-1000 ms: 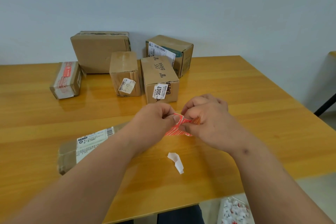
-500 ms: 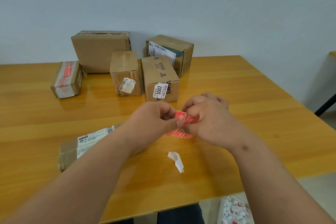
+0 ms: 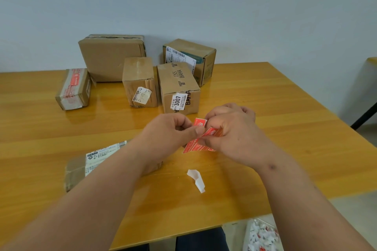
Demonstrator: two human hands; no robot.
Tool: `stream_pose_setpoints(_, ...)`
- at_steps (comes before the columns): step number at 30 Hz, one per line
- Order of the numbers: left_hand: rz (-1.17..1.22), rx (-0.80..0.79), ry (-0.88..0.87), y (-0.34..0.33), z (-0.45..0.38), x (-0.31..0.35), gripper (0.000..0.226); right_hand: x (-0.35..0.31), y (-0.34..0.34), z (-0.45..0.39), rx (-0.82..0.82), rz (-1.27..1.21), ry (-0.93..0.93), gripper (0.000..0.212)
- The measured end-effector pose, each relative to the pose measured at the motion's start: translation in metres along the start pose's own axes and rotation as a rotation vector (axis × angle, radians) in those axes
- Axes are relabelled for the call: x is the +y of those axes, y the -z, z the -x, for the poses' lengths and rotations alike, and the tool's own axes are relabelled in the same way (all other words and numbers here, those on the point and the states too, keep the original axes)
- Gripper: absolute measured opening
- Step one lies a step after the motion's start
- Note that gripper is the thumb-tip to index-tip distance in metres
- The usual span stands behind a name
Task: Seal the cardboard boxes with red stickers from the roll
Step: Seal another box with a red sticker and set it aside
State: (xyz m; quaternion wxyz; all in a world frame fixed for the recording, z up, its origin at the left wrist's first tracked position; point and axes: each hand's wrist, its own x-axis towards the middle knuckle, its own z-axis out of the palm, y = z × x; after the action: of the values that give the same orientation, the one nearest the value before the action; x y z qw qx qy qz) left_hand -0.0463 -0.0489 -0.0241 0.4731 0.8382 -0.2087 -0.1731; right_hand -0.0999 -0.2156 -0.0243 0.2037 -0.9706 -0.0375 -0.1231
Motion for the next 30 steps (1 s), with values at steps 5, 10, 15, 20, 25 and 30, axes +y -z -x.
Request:
stream_pose_setpoints(5, -0.041, 0.001, 0.008, 0.001, -0.001, -0.002, 0.014, -0.001, 0.004, -0.003, -0.07, 0.042, -0.05, 0.03)
stream_pose_setpoints(10, -0.08, 0.057, -0.022, -0.006, -0.002, -0.001, 0.016, -0.003, 0.005, -0.003, -0.077, 0.048, -0.037, 0.021)
stream_pose_setpoints(15, -0.047, 0.096, -0.013, -0.008, -0.003, -0.004, 0.016, -0.003, 0.004, -0.001, -0.054, 0.051, -0.01, 0.027)
stream_pose_setpoints(20, -0.053, 0.12, -0.031, -0.01, -0.004, -0.004, 0.014, -0.003, 0.003, -0.001, -0.042, 0.073, -0.061, 0.036)
stream_pose_setpoints(25, -0.119, 0.141, -0.066, -0.013, -0.002, -0.001, 0.011, -0.005, 0.005, -0.003, -0.131, 0.115, -0.099, 0.039)
stream_pose_setpoints(30, -0.069, 0.152, -0.022, -0.014, -0.002, -0.002, 0.013, -0.006, 0.005, -0.002, -0.142, 0.131, -0.077, 0.028)
